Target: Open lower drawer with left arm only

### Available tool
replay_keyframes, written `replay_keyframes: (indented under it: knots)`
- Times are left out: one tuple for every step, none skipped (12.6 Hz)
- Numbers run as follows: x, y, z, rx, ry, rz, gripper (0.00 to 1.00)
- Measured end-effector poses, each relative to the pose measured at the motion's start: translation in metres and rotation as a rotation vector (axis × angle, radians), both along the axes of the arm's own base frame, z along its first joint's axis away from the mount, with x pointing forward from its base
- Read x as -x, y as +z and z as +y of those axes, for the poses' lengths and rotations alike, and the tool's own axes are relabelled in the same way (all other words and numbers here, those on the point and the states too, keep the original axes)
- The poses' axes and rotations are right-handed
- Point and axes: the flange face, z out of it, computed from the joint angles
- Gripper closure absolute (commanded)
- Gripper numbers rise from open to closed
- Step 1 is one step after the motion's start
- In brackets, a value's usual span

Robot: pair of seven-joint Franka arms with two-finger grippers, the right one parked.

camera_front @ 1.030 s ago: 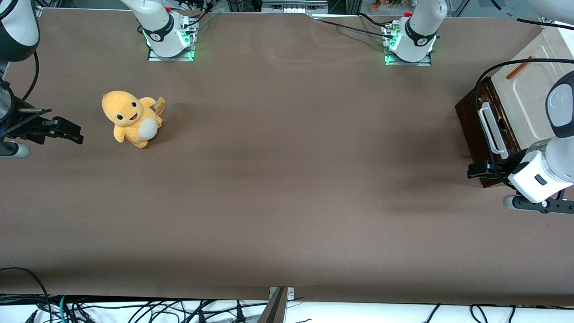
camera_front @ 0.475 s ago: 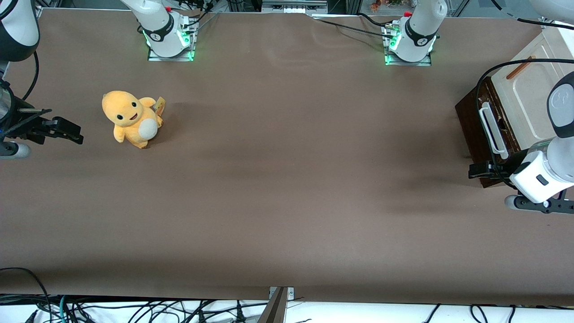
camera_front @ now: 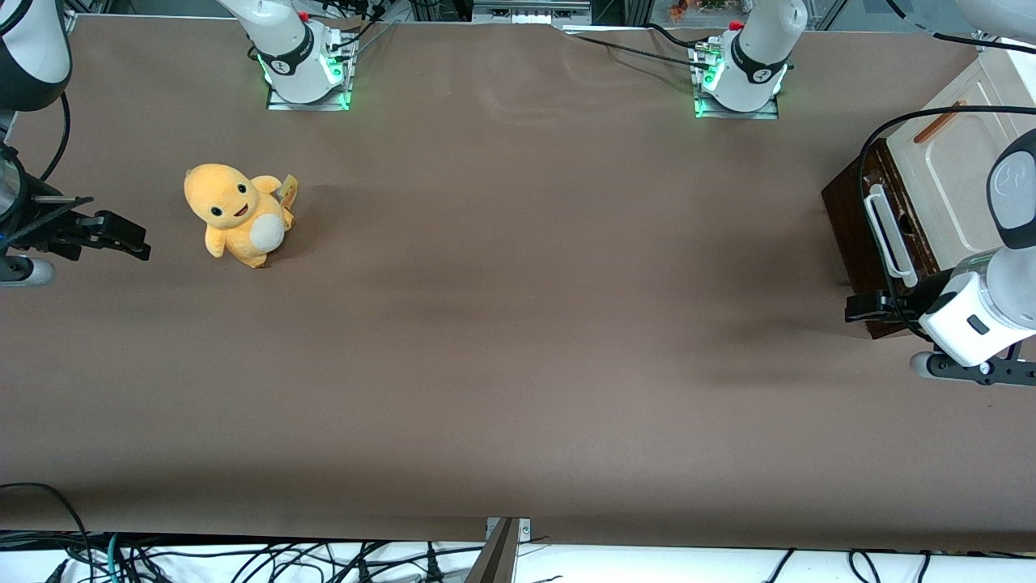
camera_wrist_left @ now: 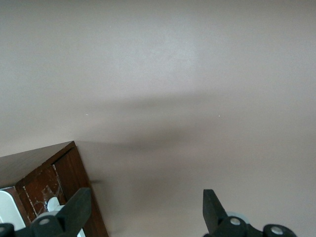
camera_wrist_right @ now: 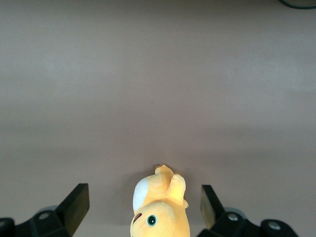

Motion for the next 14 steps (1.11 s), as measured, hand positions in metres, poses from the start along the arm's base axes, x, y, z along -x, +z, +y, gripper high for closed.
replay_keyframes:
  knots:
    - [0.0,-0.001,-0.002,0.0,-0.003,0.003,0.0]
    - [0.001,-0.003,-0.004,0.001,-0.006,0.009,0.0]
    - [0.002,-0.005,-0.005,0.001,-0.008,0.014,0.0]
    - [0.004,-0.005,-0.006,0.001,-0.009,0.017,0.0]
    - [0.005,-0.005,-0.006,0.001,-0.009,0.018,0.0]
    - [0.006,-0.004,-0.006,0.001,-0.009,0.018,0.0]
    - [0.007,-0.004,-0.005,-0.005,-0.009,0.021,0.0]
    - [0.009,-0.005,-0.003,-0.023,-0.011,0.025,0.0]
    - [0.011,-0.005,0.001,-0.056,-0.01,0.029,0.0]
    - [0.013,-0.006,0.003,-0.089,-0.004,0.035,0.0]
    - [0.016,-0.008,0.002,-0.119,0.003,0.042,0.0]
    - [0.019,-0.012,-0.002,-0.146,0.01,0.049,0.0]
    - [0.021,-0.016,-0.01,-0.174,0.013,0.049,0.0]
    - [0.024,-0.02,-0.019,-0.209,0.019,0.049,0.0]
